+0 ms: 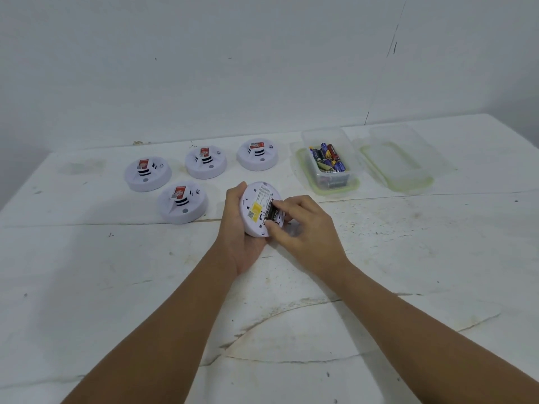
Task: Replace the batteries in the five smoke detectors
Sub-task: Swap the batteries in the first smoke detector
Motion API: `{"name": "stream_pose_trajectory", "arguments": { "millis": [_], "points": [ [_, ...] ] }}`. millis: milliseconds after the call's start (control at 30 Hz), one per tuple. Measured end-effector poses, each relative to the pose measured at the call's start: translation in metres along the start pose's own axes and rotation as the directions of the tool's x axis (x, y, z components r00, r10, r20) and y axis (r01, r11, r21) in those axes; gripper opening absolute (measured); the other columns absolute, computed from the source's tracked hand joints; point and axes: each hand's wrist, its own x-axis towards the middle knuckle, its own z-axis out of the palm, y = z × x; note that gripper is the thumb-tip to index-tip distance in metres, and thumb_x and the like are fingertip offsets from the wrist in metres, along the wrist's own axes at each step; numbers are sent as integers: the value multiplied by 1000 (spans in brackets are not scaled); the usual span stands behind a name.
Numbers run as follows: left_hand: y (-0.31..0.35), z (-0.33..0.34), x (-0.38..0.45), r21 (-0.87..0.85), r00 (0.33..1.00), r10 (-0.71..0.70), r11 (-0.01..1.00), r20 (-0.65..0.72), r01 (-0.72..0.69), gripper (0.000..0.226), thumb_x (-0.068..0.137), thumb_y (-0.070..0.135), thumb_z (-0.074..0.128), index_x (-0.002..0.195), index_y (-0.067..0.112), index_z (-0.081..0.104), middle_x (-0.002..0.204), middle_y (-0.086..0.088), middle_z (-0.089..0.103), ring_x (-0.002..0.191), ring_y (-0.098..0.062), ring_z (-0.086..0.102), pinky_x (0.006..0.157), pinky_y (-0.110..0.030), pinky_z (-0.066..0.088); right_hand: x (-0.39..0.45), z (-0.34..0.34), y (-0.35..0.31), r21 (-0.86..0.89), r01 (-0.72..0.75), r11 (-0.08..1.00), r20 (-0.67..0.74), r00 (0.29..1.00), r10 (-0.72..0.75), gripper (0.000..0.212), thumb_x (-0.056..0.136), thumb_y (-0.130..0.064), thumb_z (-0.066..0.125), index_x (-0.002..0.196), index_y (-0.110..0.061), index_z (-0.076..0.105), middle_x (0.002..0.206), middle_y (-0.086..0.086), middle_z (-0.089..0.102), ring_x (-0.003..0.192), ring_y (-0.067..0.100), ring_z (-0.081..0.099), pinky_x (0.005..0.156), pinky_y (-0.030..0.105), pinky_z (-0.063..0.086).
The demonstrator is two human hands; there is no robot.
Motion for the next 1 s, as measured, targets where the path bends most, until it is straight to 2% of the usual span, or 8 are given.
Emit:
{"name": "stream_pose_trajectory", "arguments": {
  "millis": [100, 267, 400, 500, 567, 700, 833, 1000],
  "points": [
    [-2, 0, 1, 52, 1000, 19, 998, -11, -18, 52, 95, 57, 52, 115, 13, 69, 105, -12, 71, 97, -27, 71, 91, -37, 56, 0, 0, 2, 22, -22, 1000, 6, 1000, 22, 51, 83, -50, 72, 123, -18, 76, 110, -7, 66, 93, 6, 66, 85, 28, 56],
    [-6, -2, 2, 60, 1000, 23, 998, -9, -22, 50, 95, 56, 52, 101, 13, 78, 105, -14, 71, 99, -29, 68, 110, -45, 45, 3, -2, 8, 122, -58, 991, 66, 997, 50, 48, 78, -44, 78, 119, -21, 70, 109, -8, 58, 83, 9, 67, 78, 27, 56],
    [-6, 0, 2, 80, 999, 36, 996, -10, -35, 52, 96, 56, 49, 113, 11, 70, 105, -15, 73, 94, -29, 72, 97, -41, 52, 7, -4, 12, 195, -90, 977, 127, 990, 66, 44, 78, -33, 85, 116, -26, 63, 105, -9, 52, 83, 10, 60, 73, 26, 55],
    [-7, 0, 2, 77, 997, 72, 995, -30, -69, 53, 96, 56, 50, 116, 11, 70, 108, -16, 73, 95, -29, 72, 96, -42, 53, 10, -1, 14, 238, -112, 965, 169, 983, 72, 45, 76, -40, 79, 115, -29, 59, 102, -9, 52, 86, 12, 58, 75, 37, 56],
    [-8, 1, 1, 76, 997, 73, 995, -37, -70, 52, 95, 55, 51, 113, 11, 72, 106, -15, 73, 94, -28, 72, 96, -42, 52, 9, 0, 15, 234, -116, 965, 185, 980, 73, 47, 75, -46, 76, 115, -29, 57, 103, -11, 51, 90, 12, 58, 77, 39, 55],
    [-8, 0, 1, 72, 997, 63, 996, -49, -59, 52, 94, 55, 52, 110, 11, 74, 106, -13, 73, 94, -28, 71, 90, -40, 55, 9, 0, 15, 230, -108, 967, 192, 979, 64, 49, 75, -45, 76, 116, -27, 55, 104, -11, 49, 94, 12, 57, 78, 35, 54],
    [-7, 0, 2, 76, 995, 76, 995, -72, -70, 54, 96, 56, 50, 109, 9, 74, 105, -15, 73, 92, -30, 72, 95, -44, 53, 7, -3, 14, 184, -53, 981, 130, 991, 29, 44, 83, -36, 81, 122, -23, 64, 111, -8, 55, 91, 6, 60, 77, 18, 51],
    [-8, 2, 2, 69, 992, 67, 996, -103, -60, 55, 95, 57, 53, 100, 9, 78, 103, -16, 73, 93, -29, 73, 115, -45, 37, 0, -3, 10, 87, 33, 996, 33, 999, -36, 43, 86, -36, 80, 125, -18, 74, 112, -7, 67, 90, 3, 62, 81, 10, 48]
  ]
}}
